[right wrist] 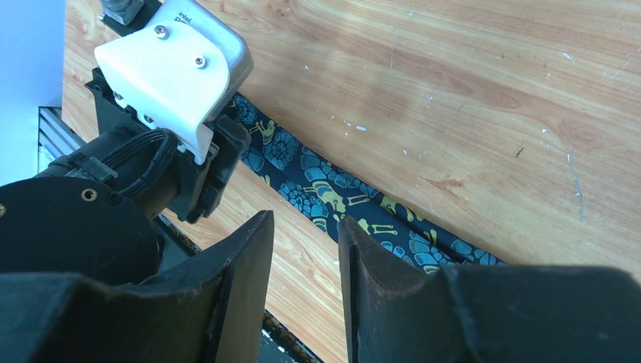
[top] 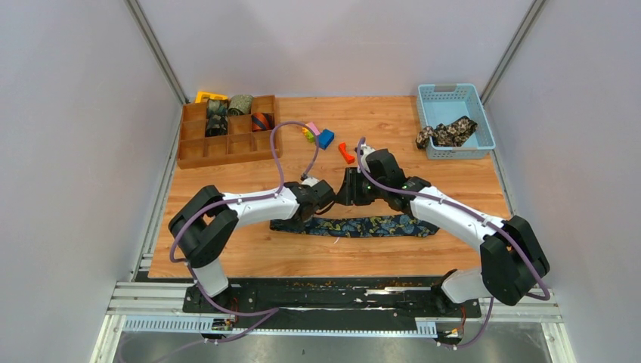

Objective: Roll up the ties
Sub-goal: Roll the tie at the center of the board.

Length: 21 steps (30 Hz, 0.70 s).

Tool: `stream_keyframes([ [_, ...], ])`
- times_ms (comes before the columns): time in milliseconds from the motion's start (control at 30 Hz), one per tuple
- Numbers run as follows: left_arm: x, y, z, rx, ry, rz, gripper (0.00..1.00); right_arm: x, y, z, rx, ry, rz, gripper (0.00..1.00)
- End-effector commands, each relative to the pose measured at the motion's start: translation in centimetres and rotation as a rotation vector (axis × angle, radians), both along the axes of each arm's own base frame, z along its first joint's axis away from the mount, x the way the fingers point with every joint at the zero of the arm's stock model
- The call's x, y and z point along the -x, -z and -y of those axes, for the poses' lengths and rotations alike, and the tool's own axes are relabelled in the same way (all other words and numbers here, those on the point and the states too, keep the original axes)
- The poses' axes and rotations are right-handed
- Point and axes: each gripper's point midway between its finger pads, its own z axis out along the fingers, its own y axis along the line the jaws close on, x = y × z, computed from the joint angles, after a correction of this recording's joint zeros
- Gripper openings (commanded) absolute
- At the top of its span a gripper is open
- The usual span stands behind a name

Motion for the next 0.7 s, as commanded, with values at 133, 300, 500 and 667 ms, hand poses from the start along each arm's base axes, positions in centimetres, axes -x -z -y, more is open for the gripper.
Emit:
stream_keyframes([
  [133, 0.8, -0.7, 5.1, 0.296, 0.042, -0.027, 0.58, -0.4, -1.7, -0.1, -0.035, 0.004, 0.045, 0.38],
  [300, 0.8, -0.8, 4.9, 0.347, 0.03, -0.015, 0.61, -0.5, -1.8, -0.3, -0.04, 0.003, 0.039, 0.38],
  [500, 0.6, -1.0, 4.2, 0.431, 0.007, -0.007, 0.6, -0.6, -1.9, -0.6, -0.045, 0.0, 0.036, 0.38],
  [667, 0.6, -3.2, 5.2, 0.588, 0.05, -0.011, 0.61, -0.8, -1.8, -1.2, -0.058, -0.016, 0.025, 0.37],
])
